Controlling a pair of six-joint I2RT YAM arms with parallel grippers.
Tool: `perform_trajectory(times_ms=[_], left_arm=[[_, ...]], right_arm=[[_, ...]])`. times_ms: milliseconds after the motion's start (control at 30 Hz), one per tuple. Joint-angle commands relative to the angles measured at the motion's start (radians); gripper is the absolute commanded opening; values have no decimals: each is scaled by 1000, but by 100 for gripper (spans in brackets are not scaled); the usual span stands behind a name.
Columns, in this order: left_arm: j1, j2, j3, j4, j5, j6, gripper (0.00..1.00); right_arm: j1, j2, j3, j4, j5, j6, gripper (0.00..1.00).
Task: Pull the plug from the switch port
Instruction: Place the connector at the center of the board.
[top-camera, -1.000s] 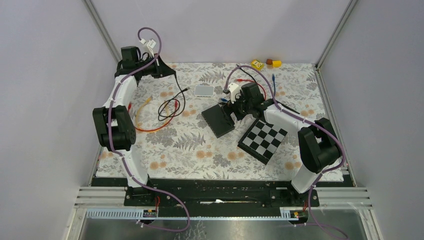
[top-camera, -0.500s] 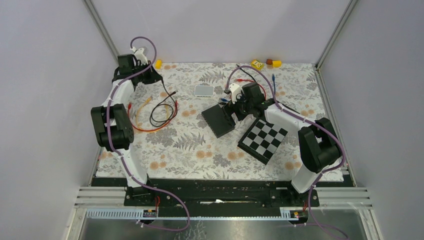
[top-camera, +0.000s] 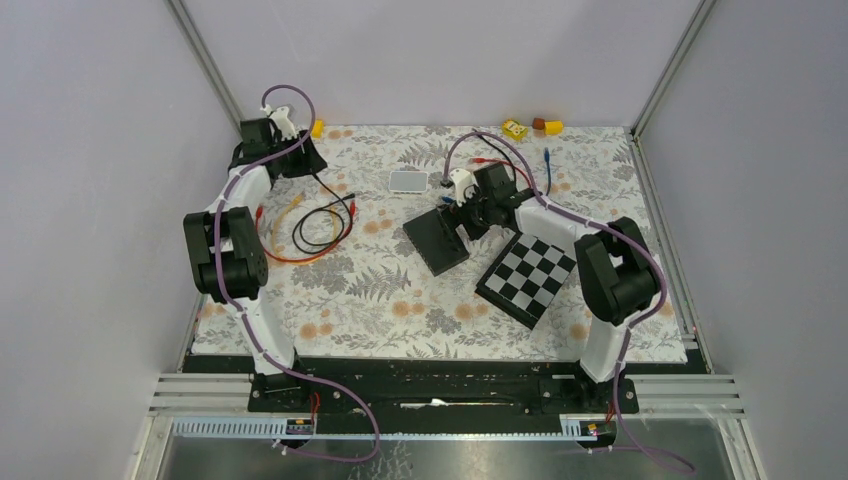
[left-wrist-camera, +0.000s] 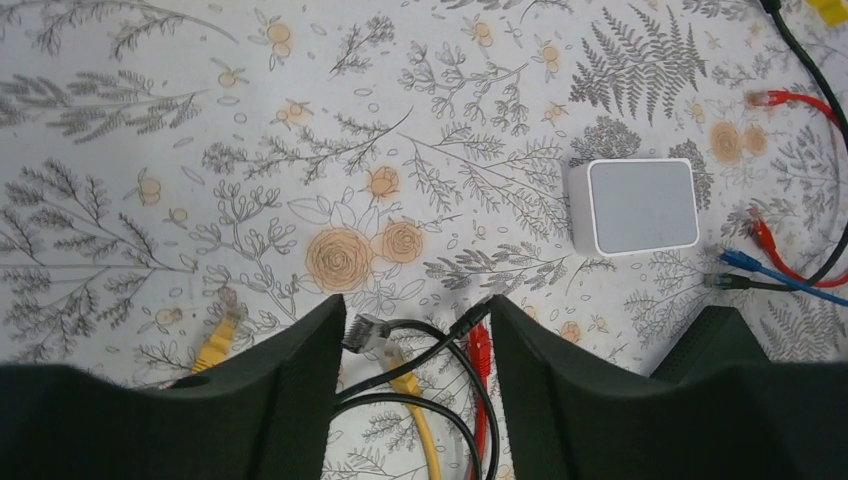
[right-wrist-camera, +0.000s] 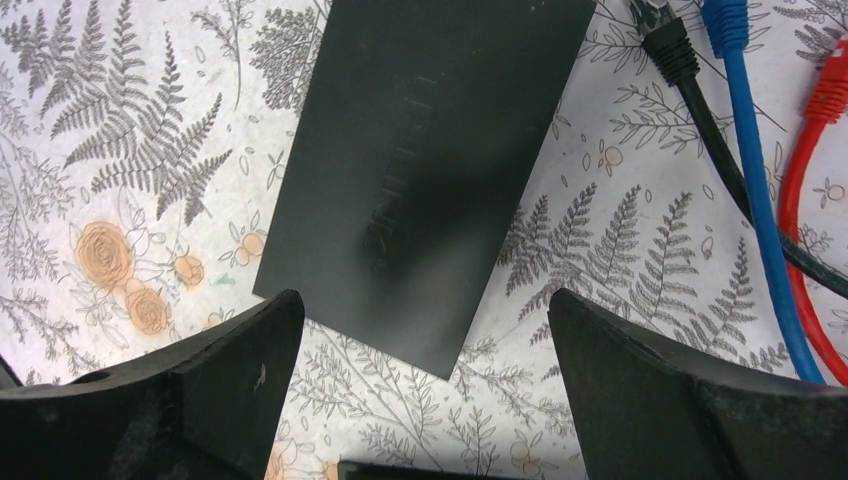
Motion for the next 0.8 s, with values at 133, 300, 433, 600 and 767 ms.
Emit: perform_trajectory(times_ms=[133,300,433,600,767], left_arm=[[19,-98,-69,71,-56,-19,83],[24,-155,-130,95,-44,-21,99],[29,-202,-178,113,-39,-23,99],[45,-246,-215,131,-39,-35,99],[55,-286,-264,158,-7,-55,99]], right_arm=[[-4,127,170,-113,-40,-9,100],[-4,185,247,-157,-80,-25,100],[-4,243,311,-192,-127,-24,100],[-4,293,365,-208,-162,-18,100],[-4,360,457,-251,-211,-14,100]])
